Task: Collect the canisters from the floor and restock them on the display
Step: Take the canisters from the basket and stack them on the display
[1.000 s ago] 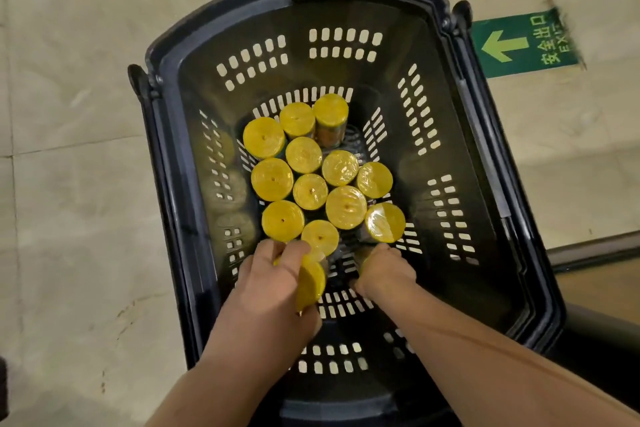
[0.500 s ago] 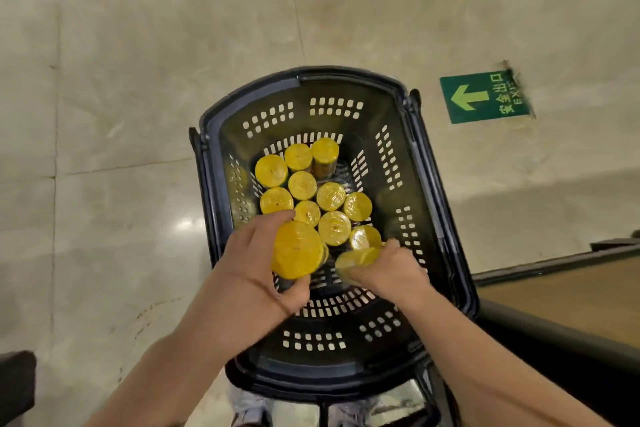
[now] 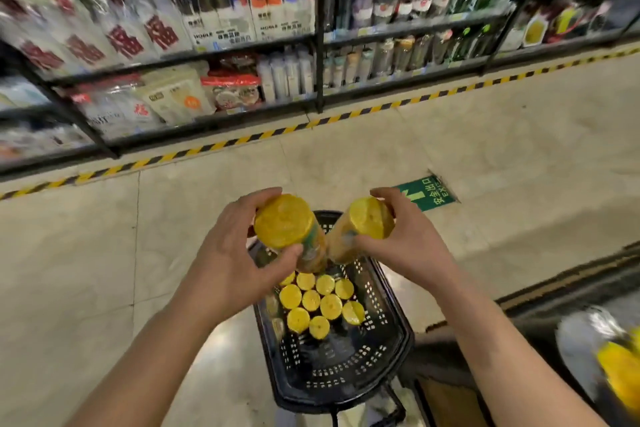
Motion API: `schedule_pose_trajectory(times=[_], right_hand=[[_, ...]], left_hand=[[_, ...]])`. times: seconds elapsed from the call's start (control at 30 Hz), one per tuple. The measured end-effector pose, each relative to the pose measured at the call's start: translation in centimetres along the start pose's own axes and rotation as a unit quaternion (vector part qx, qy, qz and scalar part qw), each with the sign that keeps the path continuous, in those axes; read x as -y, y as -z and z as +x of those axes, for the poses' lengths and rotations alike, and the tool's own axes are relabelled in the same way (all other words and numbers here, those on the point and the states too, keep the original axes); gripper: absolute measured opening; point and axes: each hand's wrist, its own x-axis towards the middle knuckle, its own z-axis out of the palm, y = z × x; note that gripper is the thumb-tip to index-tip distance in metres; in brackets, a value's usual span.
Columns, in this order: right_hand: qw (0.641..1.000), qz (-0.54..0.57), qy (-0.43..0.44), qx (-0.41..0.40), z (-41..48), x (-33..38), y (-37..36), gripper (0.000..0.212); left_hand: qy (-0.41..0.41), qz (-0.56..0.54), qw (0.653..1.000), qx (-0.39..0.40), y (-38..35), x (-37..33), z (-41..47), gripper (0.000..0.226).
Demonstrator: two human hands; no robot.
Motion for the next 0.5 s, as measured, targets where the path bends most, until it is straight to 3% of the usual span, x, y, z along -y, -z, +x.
schedule_pose_trajectory(times=[0.3, 0.5], right_hand=[[0.964, 0.174, 0.114, -0.164, -9.2, 14.2, 15.7, 0.069], [0.924, 0.237, 0.172, -0.246, -14.9, 18.1, 22.6, 0.064]], left_hand=[[-0.059, -0.196, 0.977, -0.052, 10.4, -18.6, 1.7, 0.065], [-0.114, -0.284, 0.951, -0.053, 12.4, -28.2, 2.1, 0.06]])
